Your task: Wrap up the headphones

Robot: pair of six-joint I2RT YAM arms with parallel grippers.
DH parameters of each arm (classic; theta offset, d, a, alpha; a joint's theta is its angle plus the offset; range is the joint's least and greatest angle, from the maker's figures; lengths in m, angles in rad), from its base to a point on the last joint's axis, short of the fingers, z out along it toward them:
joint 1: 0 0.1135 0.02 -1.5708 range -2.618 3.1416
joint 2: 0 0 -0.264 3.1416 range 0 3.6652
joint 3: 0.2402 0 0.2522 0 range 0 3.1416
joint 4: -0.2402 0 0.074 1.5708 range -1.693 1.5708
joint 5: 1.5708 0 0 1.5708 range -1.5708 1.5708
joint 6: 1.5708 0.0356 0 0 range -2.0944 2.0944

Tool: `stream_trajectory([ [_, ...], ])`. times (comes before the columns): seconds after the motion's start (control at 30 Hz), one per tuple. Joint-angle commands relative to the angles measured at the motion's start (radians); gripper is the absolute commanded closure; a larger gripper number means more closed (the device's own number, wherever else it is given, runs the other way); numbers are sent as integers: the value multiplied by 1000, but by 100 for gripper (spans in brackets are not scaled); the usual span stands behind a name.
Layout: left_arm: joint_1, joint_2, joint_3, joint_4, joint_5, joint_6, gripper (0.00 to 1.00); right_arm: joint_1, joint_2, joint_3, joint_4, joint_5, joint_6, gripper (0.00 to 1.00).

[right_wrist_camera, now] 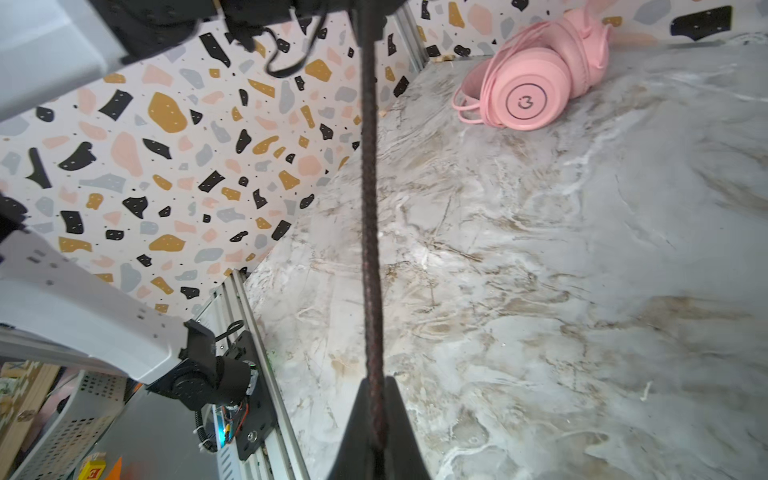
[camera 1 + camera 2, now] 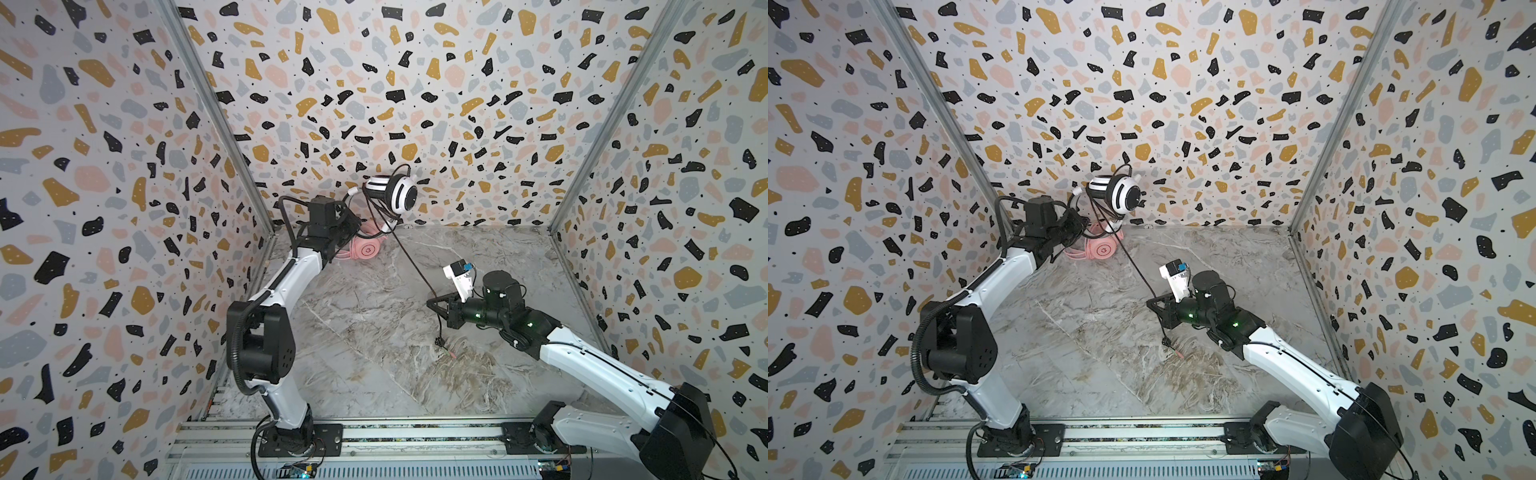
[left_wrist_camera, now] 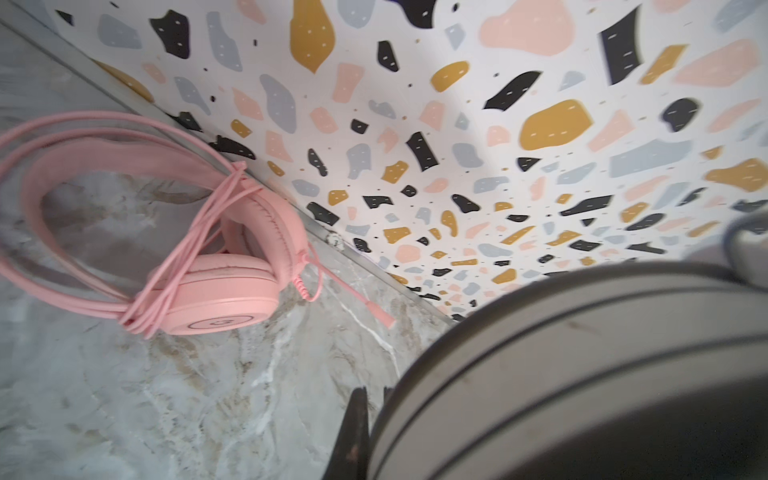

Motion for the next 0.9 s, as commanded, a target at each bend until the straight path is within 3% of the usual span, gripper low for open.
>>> stream_trajectory([
  [0.0,30,-68,0,177,127,-91,99,-59,0,-17,23,-37,-18,100],
  [0.17,44,-126,-46,168,222,-82,97,-155,46,-26,60,-49,-36,100],
  [0.37,51,-146,-54,243,467,-95,97,-249,123,25,86,-58,-54,100],
  [0.43,51,-161,-47,183,509,-25,97,-281,163,56,95,-54,-71,100],
  [0.57,48,-206,-17,-43,524,236,97,-322,253,141,99,-30,-110,100],
  [0.73,39,-265,-92,-88,653,331,98,-333,372,297,97,42,-158,100],
  [0.87,-14,-301,-126,-201,668,484,99,-361,476,437,112,0,-139,100],
])
